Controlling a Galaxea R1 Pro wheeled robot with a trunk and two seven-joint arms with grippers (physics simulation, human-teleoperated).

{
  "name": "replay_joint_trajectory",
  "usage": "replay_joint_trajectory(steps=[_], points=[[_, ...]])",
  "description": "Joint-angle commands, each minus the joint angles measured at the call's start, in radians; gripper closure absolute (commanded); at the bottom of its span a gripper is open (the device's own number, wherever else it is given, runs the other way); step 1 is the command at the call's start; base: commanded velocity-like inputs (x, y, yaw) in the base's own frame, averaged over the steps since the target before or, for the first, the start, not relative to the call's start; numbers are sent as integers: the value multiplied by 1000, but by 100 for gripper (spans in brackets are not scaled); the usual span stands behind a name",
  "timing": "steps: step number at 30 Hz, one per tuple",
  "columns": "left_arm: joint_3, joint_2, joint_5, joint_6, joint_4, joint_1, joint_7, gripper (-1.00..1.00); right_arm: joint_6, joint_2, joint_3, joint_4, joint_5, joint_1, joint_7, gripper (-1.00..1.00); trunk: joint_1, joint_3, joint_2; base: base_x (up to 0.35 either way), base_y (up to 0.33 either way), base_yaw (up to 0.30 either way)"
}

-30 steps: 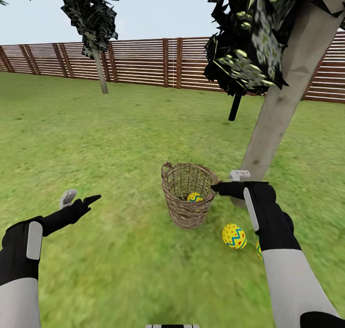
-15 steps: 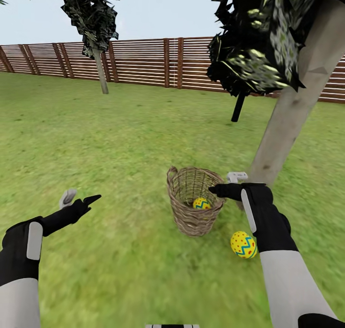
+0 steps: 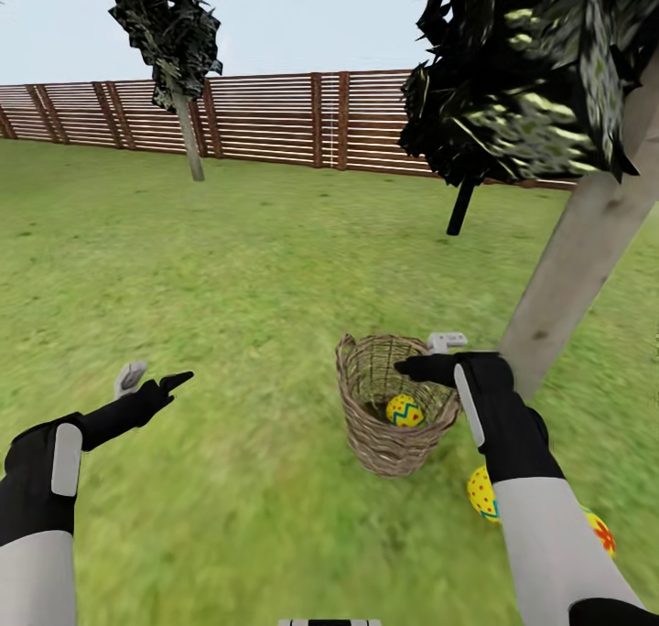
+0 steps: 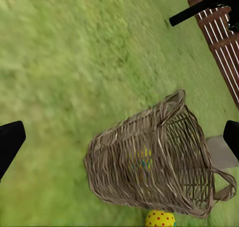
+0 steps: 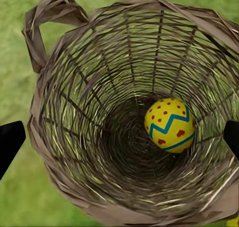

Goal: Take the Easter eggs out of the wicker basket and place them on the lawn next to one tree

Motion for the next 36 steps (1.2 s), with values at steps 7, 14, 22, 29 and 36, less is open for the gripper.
replay_joint_trajectory(steps=[7,14,22,29,36], points=[[1,0,-2,5,1,-1,-5,-100,2,0,26,59,13,-1,-15,-100,0,-1,0,242,201,-205],[-3,-2,-3,4,0,0,-5,-100,2,-3,58,89,59,-1,-86,-100,0,-1,0,242,200,-195],[-4,-3,-4,4,-1,0,-5,-100,1,-3,71,111,73,-1,-103,-100,0,-1,0,108,79,-23],[2,1,-2,6,-7,0,-9,-100,1,-6,114,127,72,-1,-100,-100,1,-9,-1,3,2,0],[0,2,-2,10,-14,0,-11,-100,5,-9,303,238,72,-37,-100,-100,4,-36,-2,0,0,0]])
